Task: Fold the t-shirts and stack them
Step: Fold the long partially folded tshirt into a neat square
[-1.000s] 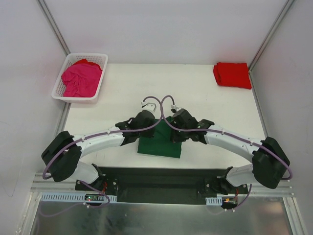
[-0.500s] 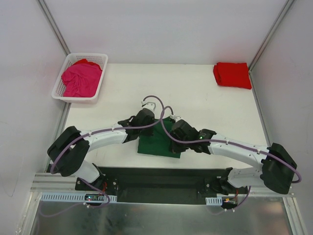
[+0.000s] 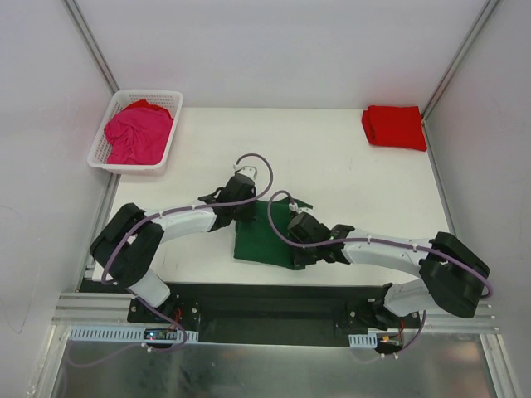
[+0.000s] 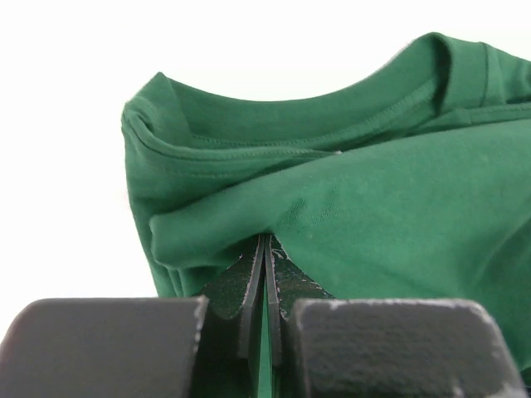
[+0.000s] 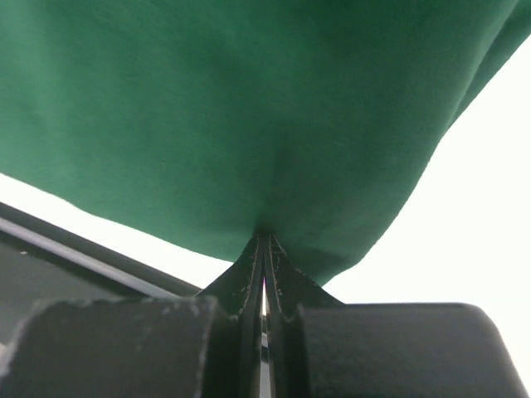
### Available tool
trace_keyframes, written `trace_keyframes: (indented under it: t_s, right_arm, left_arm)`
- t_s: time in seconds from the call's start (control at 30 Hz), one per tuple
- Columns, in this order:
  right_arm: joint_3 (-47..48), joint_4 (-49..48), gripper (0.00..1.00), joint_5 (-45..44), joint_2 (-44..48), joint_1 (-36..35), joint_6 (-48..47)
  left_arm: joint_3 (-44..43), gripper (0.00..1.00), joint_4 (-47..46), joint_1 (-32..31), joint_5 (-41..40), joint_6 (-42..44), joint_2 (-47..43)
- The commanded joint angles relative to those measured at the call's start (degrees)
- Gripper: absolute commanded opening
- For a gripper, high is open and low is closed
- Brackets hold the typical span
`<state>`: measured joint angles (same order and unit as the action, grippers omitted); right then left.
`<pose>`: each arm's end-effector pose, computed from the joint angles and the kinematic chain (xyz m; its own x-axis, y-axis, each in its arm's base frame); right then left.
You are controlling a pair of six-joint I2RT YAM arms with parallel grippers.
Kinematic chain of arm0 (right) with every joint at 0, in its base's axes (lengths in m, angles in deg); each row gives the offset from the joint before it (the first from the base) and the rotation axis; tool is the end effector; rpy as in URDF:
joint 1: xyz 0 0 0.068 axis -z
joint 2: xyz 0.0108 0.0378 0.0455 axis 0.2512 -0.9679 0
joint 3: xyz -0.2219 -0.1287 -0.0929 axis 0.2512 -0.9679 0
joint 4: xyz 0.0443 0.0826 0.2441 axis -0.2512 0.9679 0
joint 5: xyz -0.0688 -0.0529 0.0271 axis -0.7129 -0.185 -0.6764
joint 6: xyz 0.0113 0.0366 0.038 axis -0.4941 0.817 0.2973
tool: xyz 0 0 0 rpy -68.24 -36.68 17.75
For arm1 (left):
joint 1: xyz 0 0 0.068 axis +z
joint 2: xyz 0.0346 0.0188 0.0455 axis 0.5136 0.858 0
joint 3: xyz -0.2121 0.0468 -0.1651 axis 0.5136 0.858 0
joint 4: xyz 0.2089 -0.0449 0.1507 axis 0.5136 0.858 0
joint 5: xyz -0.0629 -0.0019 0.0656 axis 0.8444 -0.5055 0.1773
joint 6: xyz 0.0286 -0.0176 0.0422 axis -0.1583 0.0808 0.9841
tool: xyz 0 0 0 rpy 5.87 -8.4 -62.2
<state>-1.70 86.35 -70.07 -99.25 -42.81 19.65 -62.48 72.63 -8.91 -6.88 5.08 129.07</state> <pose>0.1416 0.2166 0.1741 -0.7552 -0.3673 -0.5430 -0.5428 0.8148 0.2038 0.2523 -0.2054 0.1829 -0.6845 0.0064 -0.7290 0.3041 0.9113 -0.2776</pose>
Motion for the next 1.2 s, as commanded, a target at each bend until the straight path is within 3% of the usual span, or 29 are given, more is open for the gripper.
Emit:
trace_keyframes:
  t_s: [0.0,0.3,0.53,0.87,1.07,1.17]
  right_arm:
    - [-1.36,-1.54,0.01,-1.39,-0.98,-0.73,1.49]
    - [-0.75,1.54,0.01,-3.41,-0.01,-2.05,1.66]
    - [0.13,5.67,0.01,-5.17,2.97,-3.81,2.54]
    - [9.79,16.39,0.01,-13.51,10.71,-4.60,-0.26]
    - [14.36,16.84,0.01,-16.51,7.64,-3.55,-4.65]
    - [14.37,13.68,0.01,-13.63,4.57,-0.40,-6.32]
  left_arm:
    - [-2.28,0.00,-2.28,2.10,1.27,2.47,1.93]
    - [-5.44,0.00,-2.80,4.57,2.59,4.05,6.41]
    - [-4.83,0.00,-2.63,5.18,2.86,4.93,4.85]
    - [-3.07,0.00,4.40,5.18,0.75,5.10,-12.71]
    - [-0.09,0.00,8.00,5.18,3.98,1.42,-22.12]
    - [3.95,0.00,8.09,4.92,5.66,-1.83,-25.55]
